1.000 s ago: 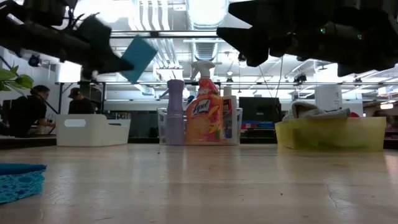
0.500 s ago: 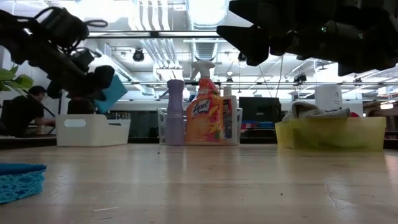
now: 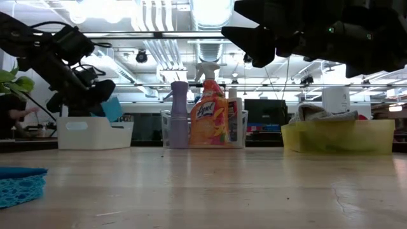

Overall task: Pick & Place Kitchen Items
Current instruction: Put the blue sponge into the white bin

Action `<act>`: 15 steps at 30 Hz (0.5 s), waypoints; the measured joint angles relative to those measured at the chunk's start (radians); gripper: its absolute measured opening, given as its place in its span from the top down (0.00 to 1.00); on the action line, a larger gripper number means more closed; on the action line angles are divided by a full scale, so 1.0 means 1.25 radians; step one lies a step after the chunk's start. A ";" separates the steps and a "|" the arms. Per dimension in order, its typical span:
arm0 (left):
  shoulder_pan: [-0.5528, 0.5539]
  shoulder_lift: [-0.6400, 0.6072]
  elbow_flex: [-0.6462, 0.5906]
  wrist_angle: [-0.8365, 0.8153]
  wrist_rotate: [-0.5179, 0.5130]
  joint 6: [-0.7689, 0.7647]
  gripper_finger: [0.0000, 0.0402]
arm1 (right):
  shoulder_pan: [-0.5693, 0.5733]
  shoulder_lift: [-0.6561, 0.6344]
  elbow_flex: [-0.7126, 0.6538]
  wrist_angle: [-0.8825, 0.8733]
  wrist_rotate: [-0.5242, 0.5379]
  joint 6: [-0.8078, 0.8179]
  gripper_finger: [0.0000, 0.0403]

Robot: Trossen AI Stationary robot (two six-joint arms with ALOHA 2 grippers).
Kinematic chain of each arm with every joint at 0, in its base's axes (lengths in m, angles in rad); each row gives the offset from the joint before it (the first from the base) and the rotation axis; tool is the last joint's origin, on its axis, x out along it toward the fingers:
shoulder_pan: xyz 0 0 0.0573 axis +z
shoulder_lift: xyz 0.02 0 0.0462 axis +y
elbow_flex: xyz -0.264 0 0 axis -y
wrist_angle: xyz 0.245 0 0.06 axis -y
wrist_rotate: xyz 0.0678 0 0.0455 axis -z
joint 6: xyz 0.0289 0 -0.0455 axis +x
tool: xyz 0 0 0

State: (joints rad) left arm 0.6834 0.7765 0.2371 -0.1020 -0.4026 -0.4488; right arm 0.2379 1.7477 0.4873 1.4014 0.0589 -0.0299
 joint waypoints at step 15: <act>-0.001 -0.009 0.052 0.004 0.015 0.070 0.32 | 0.000 0.000 0.000 -0.004 0.000 0.000 0.19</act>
State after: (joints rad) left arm 0.6823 0.7652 0.3021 -0.0970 -0.3845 -0.3616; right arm 0.2378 1.7481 0.4877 1.3968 0.0589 -0.0296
